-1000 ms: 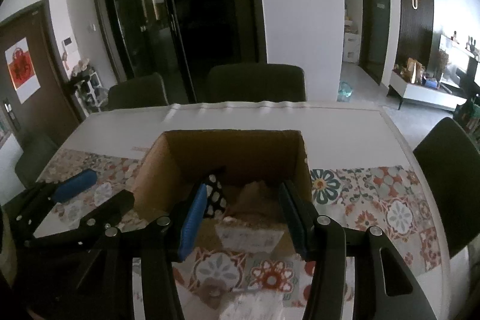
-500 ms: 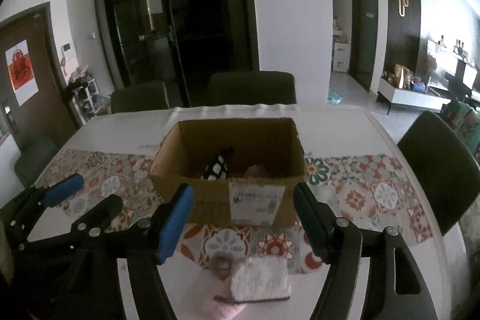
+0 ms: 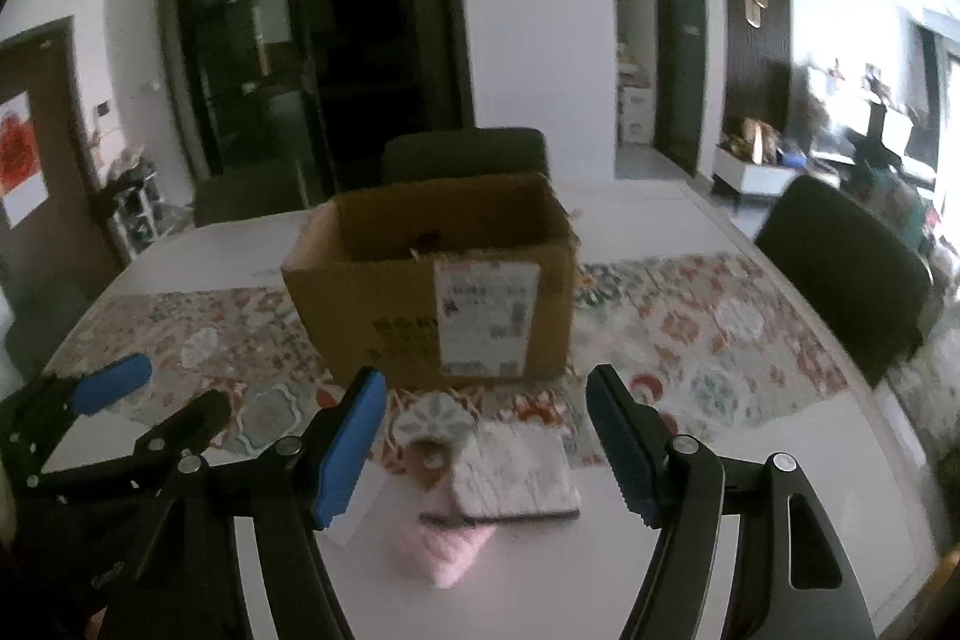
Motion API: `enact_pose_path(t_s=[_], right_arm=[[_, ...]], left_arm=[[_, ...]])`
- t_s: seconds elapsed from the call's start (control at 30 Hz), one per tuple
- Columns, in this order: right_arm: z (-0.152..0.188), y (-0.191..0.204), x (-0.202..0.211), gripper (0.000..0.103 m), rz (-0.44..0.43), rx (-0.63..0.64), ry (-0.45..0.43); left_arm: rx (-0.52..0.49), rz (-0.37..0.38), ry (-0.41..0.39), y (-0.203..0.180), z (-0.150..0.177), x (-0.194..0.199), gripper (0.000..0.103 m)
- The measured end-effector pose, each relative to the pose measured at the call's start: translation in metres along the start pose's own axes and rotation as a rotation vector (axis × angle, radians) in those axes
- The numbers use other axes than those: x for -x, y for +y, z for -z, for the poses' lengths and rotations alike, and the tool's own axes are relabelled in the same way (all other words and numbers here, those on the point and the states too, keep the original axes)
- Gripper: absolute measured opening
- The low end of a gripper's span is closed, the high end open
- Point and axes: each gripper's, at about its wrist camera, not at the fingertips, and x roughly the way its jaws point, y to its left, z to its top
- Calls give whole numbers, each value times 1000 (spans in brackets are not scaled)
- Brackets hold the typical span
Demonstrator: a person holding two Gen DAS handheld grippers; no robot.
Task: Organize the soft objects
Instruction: 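Move both grippers back to the remaining items on the table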
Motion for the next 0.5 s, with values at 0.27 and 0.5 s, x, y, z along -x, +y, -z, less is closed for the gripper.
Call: enact_pose_path(t_s=[0.27, 0.5], right_arm=[[44, 2, -7, 70, 30, -73, 60], [72, 14, -16, 70, 23, -107, 108]], left_arm=[[9, 46, 64, 6, 32, -20, 66], [11, 96, 88, 18, 53, -35, 66]])
